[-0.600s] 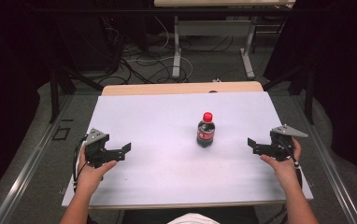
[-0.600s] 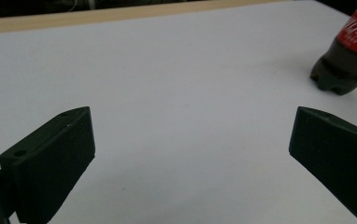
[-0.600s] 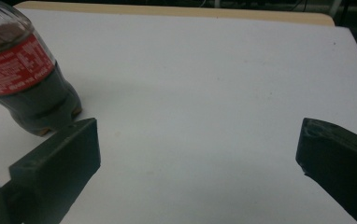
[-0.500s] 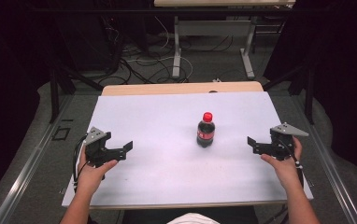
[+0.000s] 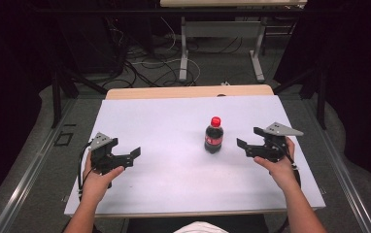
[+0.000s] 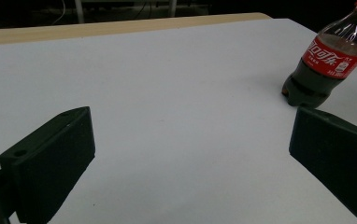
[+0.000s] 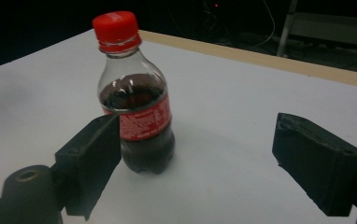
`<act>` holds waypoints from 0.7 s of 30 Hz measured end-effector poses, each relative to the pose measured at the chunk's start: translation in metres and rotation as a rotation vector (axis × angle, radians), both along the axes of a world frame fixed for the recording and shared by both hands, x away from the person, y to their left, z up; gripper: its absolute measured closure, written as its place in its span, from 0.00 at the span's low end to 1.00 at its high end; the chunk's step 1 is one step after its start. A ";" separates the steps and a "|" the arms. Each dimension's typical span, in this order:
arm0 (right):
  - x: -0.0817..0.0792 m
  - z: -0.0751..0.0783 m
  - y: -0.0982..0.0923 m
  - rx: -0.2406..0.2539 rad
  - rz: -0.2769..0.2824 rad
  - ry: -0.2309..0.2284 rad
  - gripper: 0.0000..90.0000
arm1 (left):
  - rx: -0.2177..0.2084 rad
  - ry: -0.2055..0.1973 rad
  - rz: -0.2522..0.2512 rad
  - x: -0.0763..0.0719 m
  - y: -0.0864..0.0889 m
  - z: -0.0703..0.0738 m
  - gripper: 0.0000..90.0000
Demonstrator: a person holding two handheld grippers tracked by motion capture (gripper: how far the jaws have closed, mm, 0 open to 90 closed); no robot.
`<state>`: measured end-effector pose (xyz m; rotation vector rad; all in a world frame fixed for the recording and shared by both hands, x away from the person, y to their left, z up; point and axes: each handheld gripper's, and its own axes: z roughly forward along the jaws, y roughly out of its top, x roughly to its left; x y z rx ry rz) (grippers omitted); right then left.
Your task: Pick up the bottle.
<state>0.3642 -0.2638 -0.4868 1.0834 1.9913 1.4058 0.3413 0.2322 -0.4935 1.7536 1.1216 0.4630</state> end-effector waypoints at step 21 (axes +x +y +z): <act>0.042 -0.033 0.075 -0.026 0.113 0.027 0.19 | -0.002 0.029 0.002 0.003 0.001 -0.008 0.01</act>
